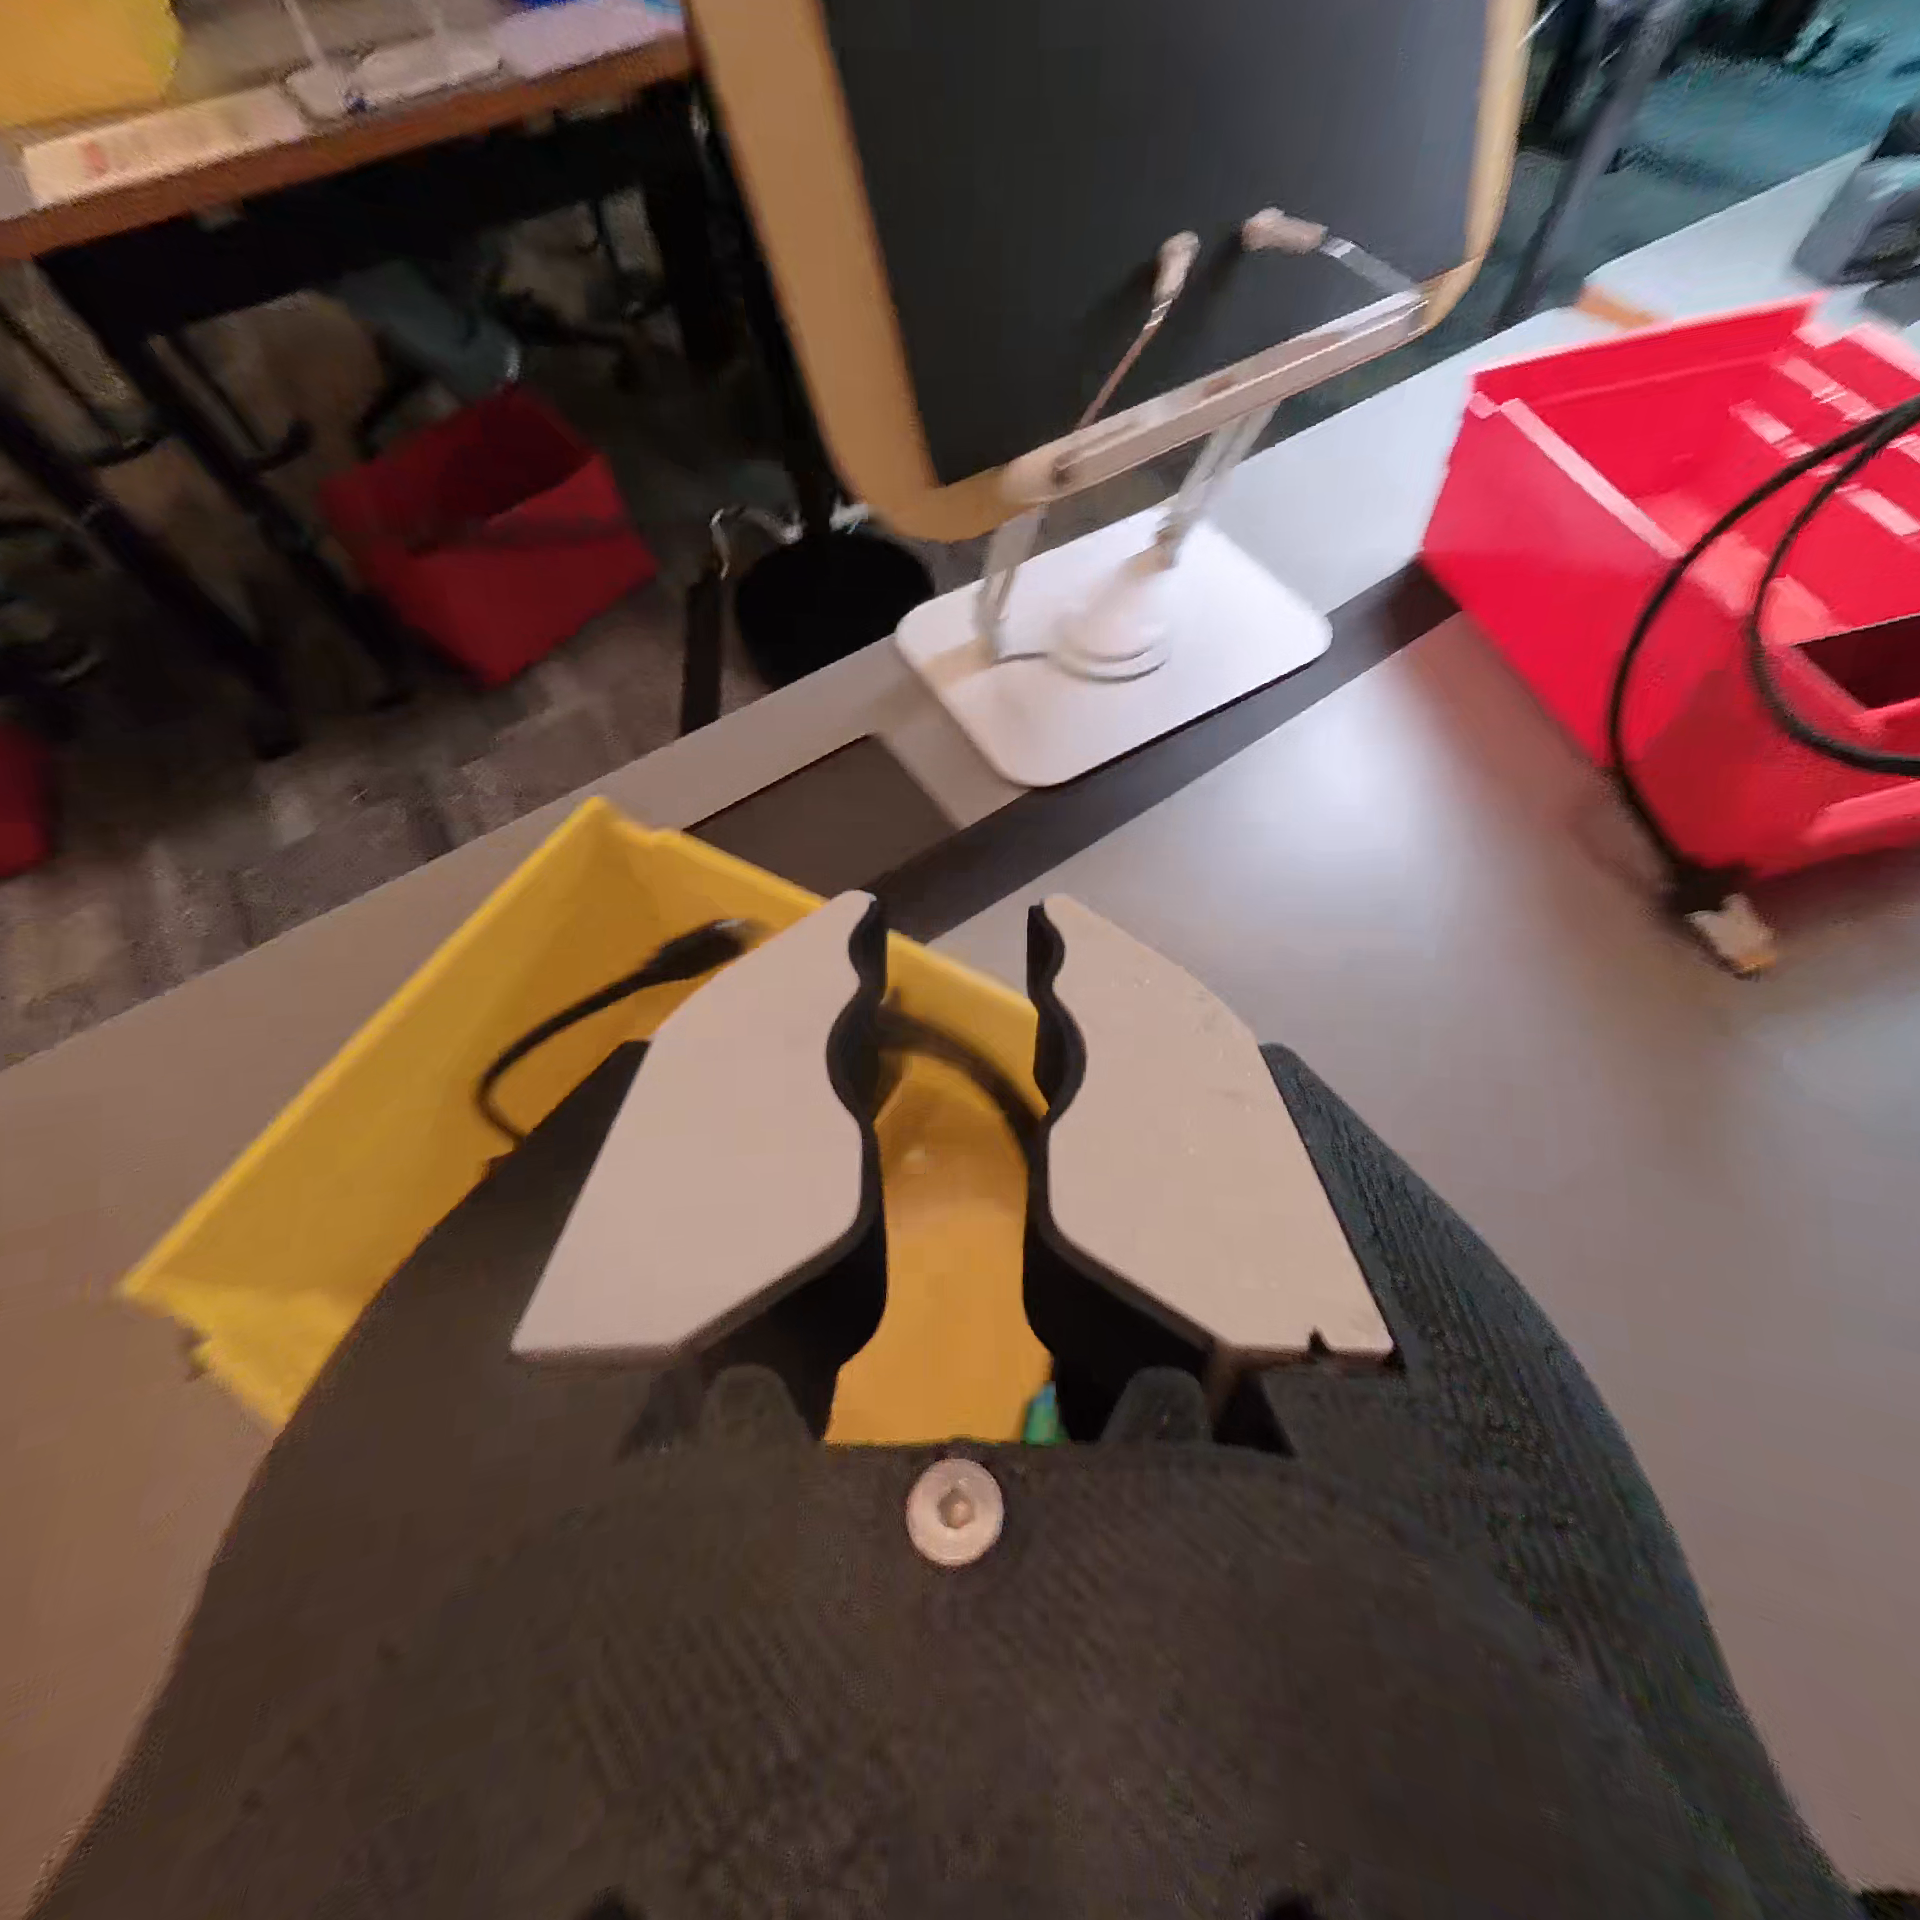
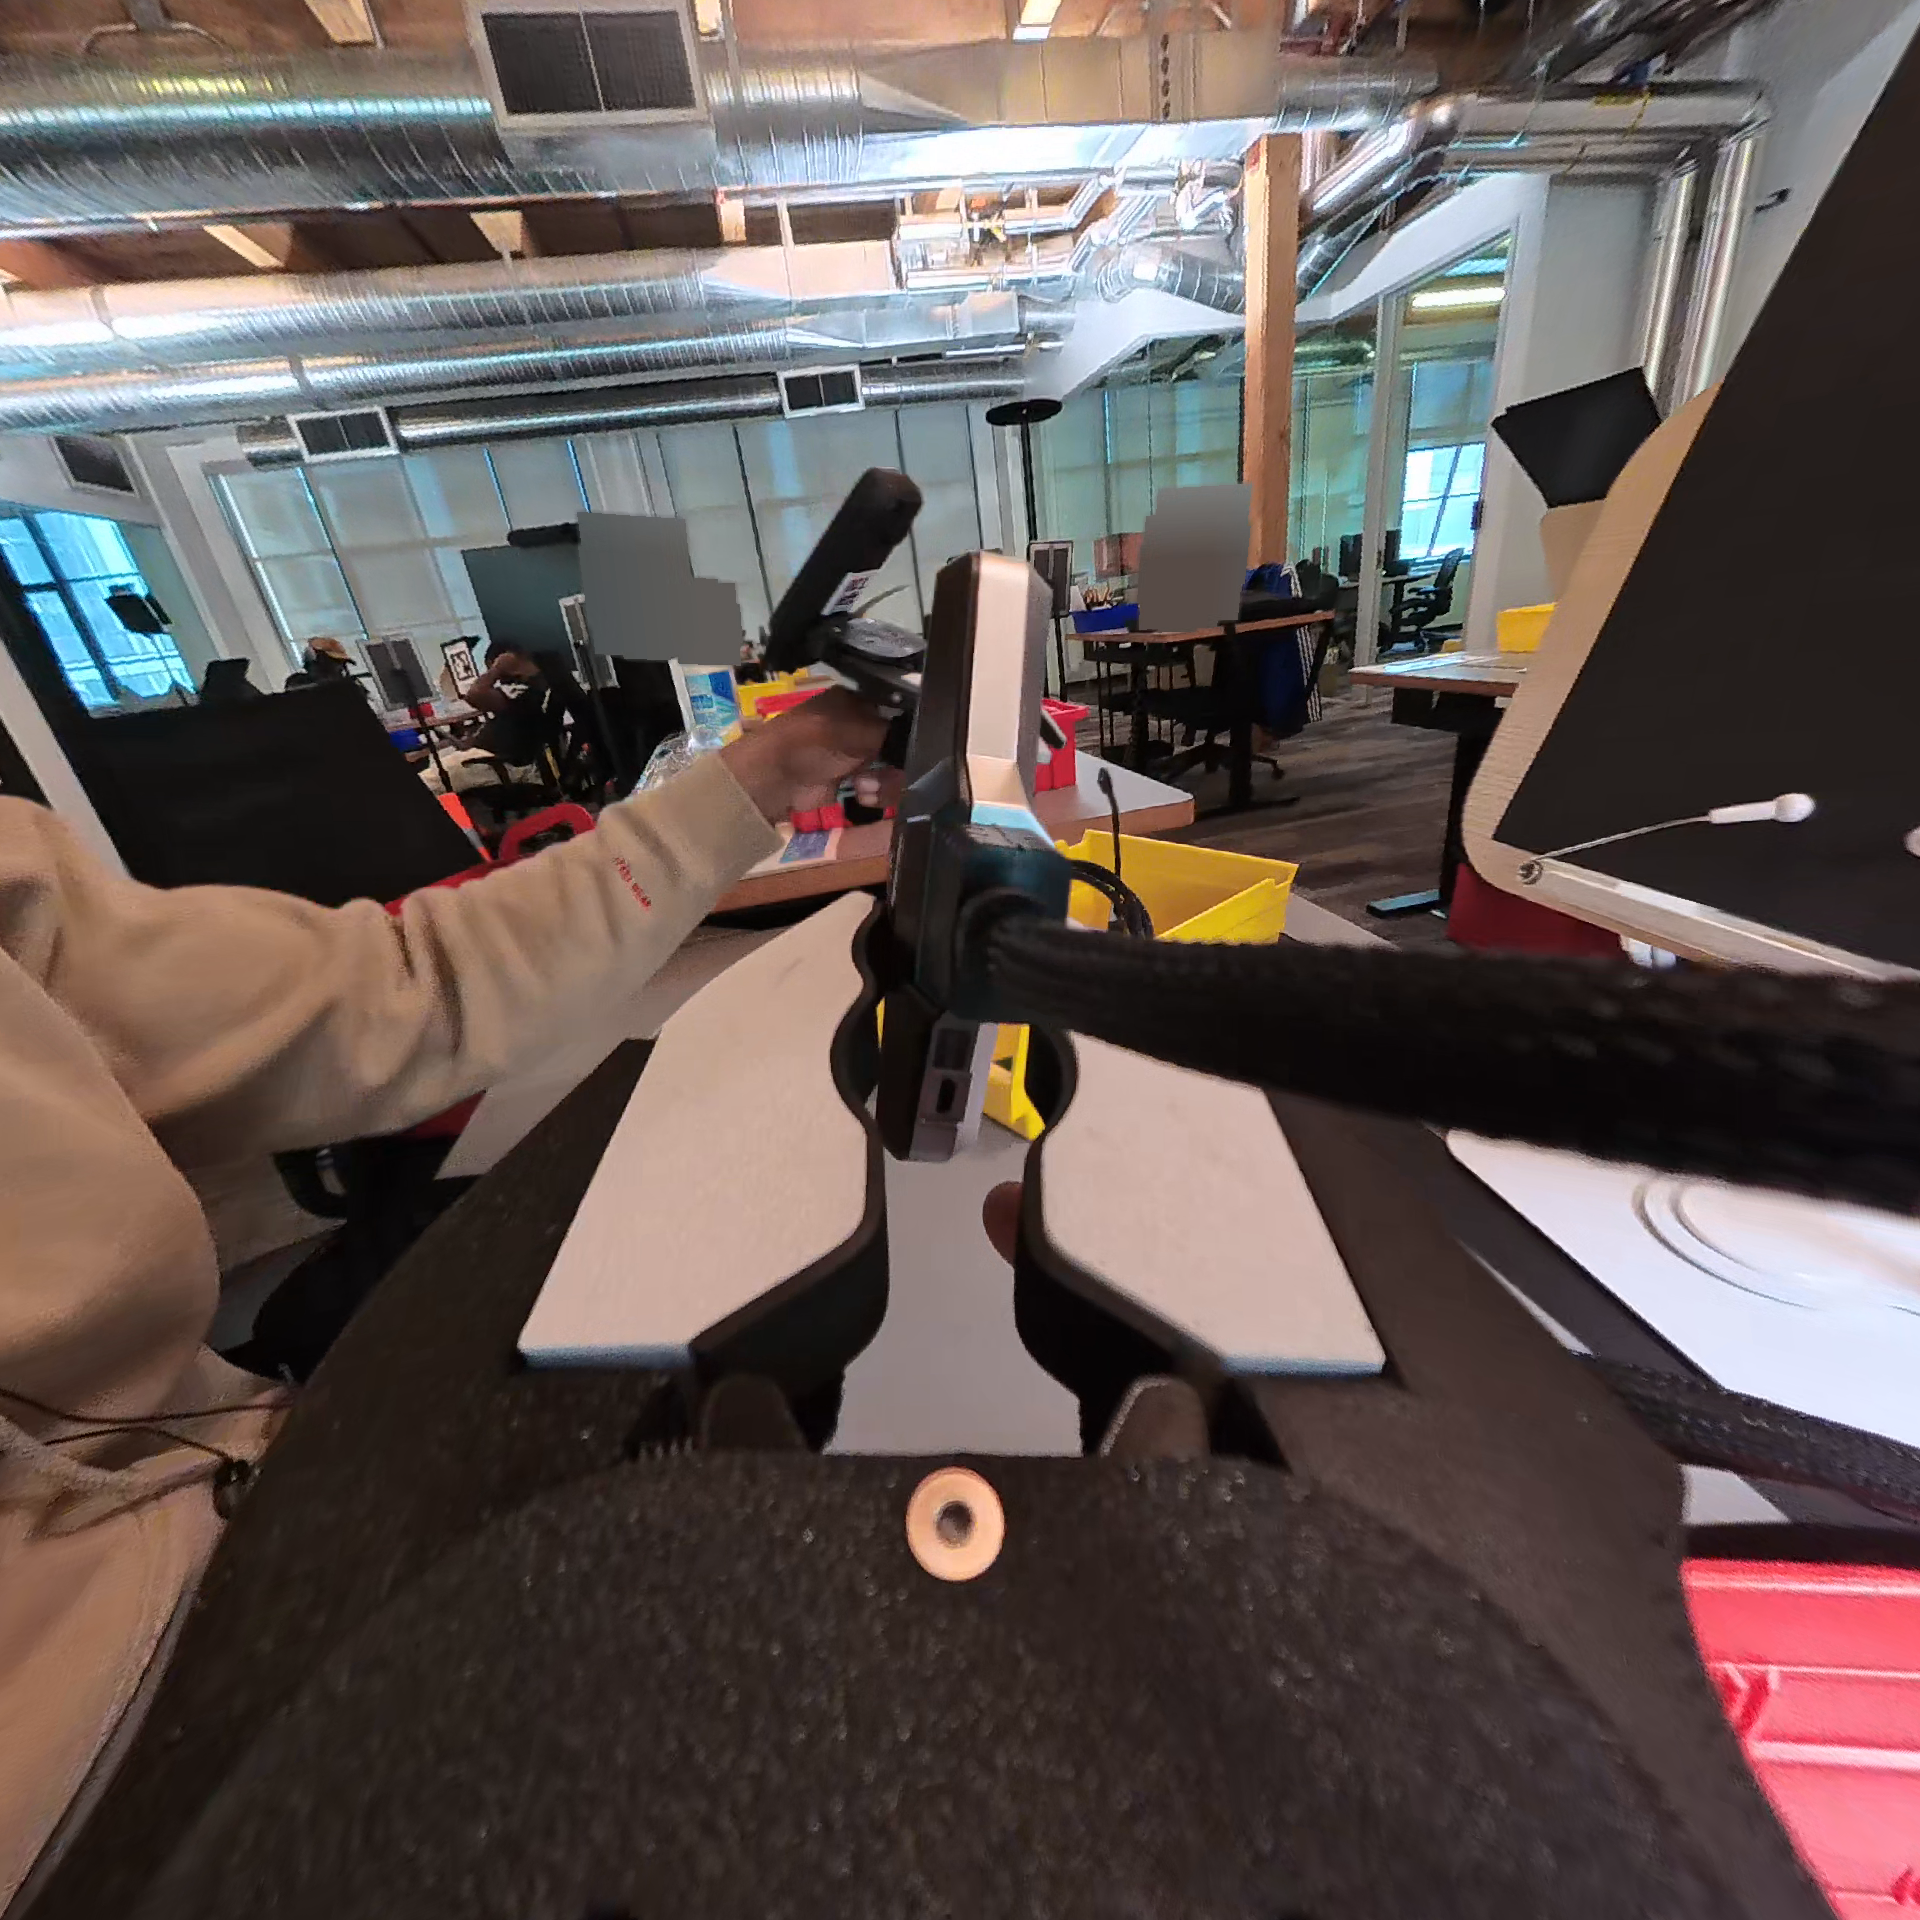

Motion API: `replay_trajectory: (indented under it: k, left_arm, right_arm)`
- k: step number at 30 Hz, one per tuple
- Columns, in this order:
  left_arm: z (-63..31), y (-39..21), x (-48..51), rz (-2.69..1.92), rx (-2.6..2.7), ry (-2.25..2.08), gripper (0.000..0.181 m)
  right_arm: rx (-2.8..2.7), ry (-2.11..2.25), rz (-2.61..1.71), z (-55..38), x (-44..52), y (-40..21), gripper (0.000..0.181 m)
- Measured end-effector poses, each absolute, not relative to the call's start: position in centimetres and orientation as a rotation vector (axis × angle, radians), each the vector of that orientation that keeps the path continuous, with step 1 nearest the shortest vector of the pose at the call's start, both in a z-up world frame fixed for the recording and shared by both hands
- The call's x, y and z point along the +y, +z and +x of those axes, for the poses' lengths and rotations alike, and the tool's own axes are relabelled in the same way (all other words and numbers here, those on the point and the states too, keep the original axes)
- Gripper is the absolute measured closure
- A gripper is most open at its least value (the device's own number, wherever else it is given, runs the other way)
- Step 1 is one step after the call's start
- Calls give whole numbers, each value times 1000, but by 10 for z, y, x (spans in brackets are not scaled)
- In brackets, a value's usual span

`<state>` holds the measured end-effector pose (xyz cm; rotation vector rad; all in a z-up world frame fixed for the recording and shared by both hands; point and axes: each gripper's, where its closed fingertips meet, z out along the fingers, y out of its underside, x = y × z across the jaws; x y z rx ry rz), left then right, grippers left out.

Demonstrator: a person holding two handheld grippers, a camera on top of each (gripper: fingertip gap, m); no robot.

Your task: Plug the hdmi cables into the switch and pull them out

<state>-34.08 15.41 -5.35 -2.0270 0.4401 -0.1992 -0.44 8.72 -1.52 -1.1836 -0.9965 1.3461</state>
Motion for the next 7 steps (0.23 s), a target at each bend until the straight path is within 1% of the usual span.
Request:
replay_trajectory:
  k: [3,7]
  left_arm:
    - [-385,-68,166,-2171,465,-93,154]
    - [-432,-115,165,-2411,528,49,152]
  right_arm:
    - [-993,1340,-1191,-5,89,-16,158]
    - [-1009,1319,-1204,-7,90,-20,157]
